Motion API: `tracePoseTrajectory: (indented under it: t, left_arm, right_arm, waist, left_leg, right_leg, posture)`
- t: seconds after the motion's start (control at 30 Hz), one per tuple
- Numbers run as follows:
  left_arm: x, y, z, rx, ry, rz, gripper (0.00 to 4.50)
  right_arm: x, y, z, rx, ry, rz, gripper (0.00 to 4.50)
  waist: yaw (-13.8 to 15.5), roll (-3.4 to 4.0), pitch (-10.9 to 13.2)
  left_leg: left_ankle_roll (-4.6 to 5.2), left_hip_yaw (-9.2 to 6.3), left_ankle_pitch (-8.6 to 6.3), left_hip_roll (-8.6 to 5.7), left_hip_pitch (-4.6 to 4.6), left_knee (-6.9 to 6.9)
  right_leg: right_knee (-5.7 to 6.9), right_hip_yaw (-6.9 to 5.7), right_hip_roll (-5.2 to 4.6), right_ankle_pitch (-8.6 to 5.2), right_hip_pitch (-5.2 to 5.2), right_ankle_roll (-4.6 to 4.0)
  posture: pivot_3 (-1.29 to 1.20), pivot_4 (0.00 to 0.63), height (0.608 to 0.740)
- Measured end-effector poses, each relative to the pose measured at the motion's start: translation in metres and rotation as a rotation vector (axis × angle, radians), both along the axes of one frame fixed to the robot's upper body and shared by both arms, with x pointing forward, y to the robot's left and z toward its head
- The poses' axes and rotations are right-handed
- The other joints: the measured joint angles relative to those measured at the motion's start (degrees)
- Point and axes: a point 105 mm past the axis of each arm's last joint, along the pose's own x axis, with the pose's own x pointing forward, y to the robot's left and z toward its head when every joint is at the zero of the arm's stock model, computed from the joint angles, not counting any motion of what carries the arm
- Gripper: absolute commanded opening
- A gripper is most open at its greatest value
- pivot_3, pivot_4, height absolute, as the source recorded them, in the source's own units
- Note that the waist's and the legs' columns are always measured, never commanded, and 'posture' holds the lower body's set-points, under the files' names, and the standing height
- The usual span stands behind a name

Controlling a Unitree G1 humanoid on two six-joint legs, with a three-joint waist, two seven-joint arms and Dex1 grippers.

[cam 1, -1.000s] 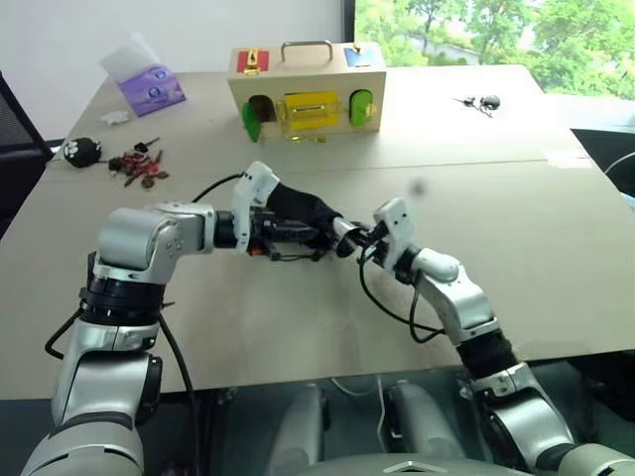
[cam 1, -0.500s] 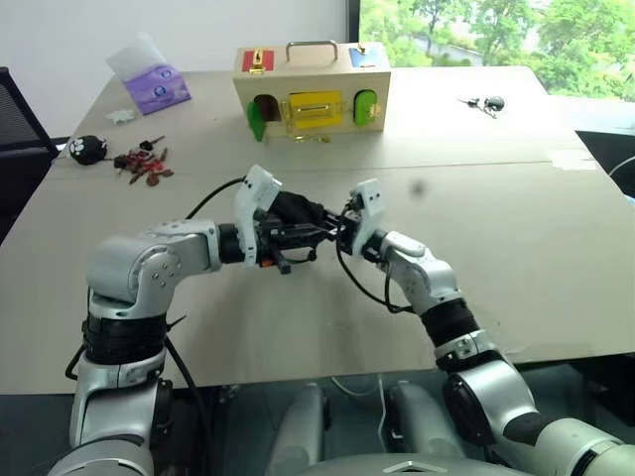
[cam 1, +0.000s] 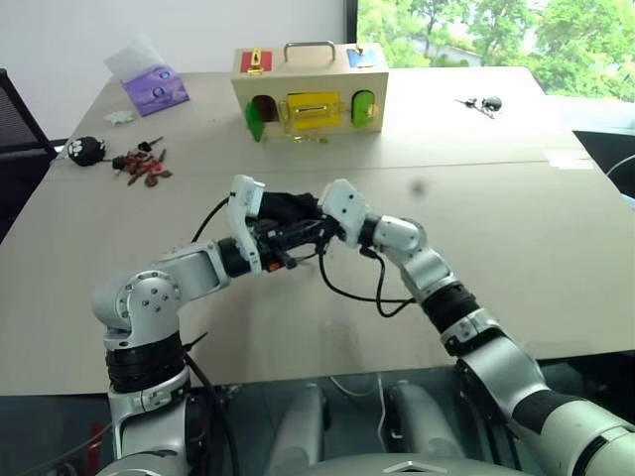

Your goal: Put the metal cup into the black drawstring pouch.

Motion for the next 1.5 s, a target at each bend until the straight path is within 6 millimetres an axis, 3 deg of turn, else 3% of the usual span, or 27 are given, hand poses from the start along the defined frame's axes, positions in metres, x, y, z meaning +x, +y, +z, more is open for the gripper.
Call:
tracePoseTrajectory:
  t: [0.1,0.2,0.33,0.63,0.87,1.0,1.13,1.23,1.4,1.5]
  left_arm:
    - [0.003,0.002,-0.003,-0.020,0.017,0.006,0.00]
    - [0.008,0.013,-0.001,-0.016,-0.016,0.043,0.00]
    - [0.016,0.021,0.005,-0.031,-0.071,0.079,0.00]
    - [0.035,0.024,0.020,-0.081,-0.148,0.091,0.00]
    - [0.048,0.031,0.025,-0.085,-0.155,0.110,0.00]
    - [0.056,0.034,0.030,-0.073,-0.174,0.134,0.00]
    - [0.061,0.033,0.032,-0.065,-0.180,0.145,0.00]
    - [0.063,0.033,0.038,-0.060,-0.192,0.155,0.00]
    - [0.065,0.031,0.039,-0.056,-0.192,0.158,0.00]
    - [0.065,0.032,0.038,-0.051,-0.187,0.164,0.00]
  right_arm:
    - [0.007,-0.009,0.001,-0.003,0.013,-0.035,2.65]
    - [0.010,-0.016,0.000,0.001,0.076,-0.058,2.65]
    - [-0.001,-0.020,-0.007,-0.010,0.147,-0.012,4.46]
    - [-0.014,-0.043,0.014,-0.053,0.135,-0.005,4.49]
    - [-0.021,-0.072,0.037,0.087,0.341,-0.053,4.49]
    - [-0.040,-0.077,0.022,0.124,0.517,-0.009,4.49]
    - [-0.040,-0.083,0.018,0.153,0.585,-0.047,4.49]
    - [-0.037,-0.079,0.001,0.122,0.636,-0.096,4.49]
    - [-0.018,-0.048,-0.038,0.088,0.737,-0.169,4.49]
    - [-0.006,-0.028,-0.040,0.107,0.713,-0.184,4.49]
  waist:
    - [0.01,0.00,0.00]
    - [-0.09,0.00,0.00]
    - [0.01,0.02,0.02]
    - [0.08,0.01,0.01]
    - [0.10,0.01,0.01]
    - [0.14,0.02,0.01]
    - [0.09,0.01,0.01]
    - [0.05,0.01,0.01]
    - [-0.18,0.03,0.02]
    - [-0.05,0.02,0.02]
  left_leg:
    - [0.00,0.01,0.00,-0.02,0.00,0.00]
    - [-0.03,0.01,0.02,-0.01,0.02,-0.01]
    - [-0.02,0.01,0.01,-0.02,-0.01,-0.04]
    - [0.06,0.02,-0.03,-0.03,-0.05,-0.03]
    - [0.13,0.01,-0.08,-0.03,-0.04,-0.03]
    - [0.14,0.03,-0.08,-0.04,-0.07,-0.04]
    - [0.14,0.07,-0.08,-0.04,-0.06,-0.03]
    - [0.14,0.16,-0.08,-0.05,-0.06,-0.05]
    - [0.13,0.23,-0.08,-0.04,-0.05,-0.05]
    - [0.13,0.21,-0.08,-0.04,-0.08,-0.05]
  right_leg:
    - [0.00,0.02,-0.01,0.00,0.00,0.00]
    - [0.00,0.03,0.01,0.00,-0.01,-0.01]
    - [-0.02,0.02,-0.01,-0.01,-0.01,-0.01]
    - [-0.05,-0.04,-0.01,0.00,-0.01,0.00]
    - [-0.06,-0.05,0.00,-0.01,-0.01,-0.01]
    - [-0.09,-0.05,-0.01,-0.01,-0.01,0.00]
    - [-0.09,-0.06,0.01,-0.01,0.00,0.00]
    - [-0.09,-0.06,0.03,-0.01,-0.01,0.00]
    - [-0.08,-0.01,0.06,-0.01,-0.03,0.00]
    - [-0.10,-0.02,0.03,-0.01,-0.03,0.00]
  posture:
    - [0.00,0.150,0.740]
    - [0.00,0.150,0.740]
    - [0.00,0.150,0.740]
    - [0.00,0.150,0.740]
    - [0.00,0.150,0.740]
    - [0.00,0.150,0.740]
    - [0.00,0.150,0.740]
    - [0.00,0.150,0.740]
    - [0.00,0.150,0.740]
    - [0.00,0.150,0.740]
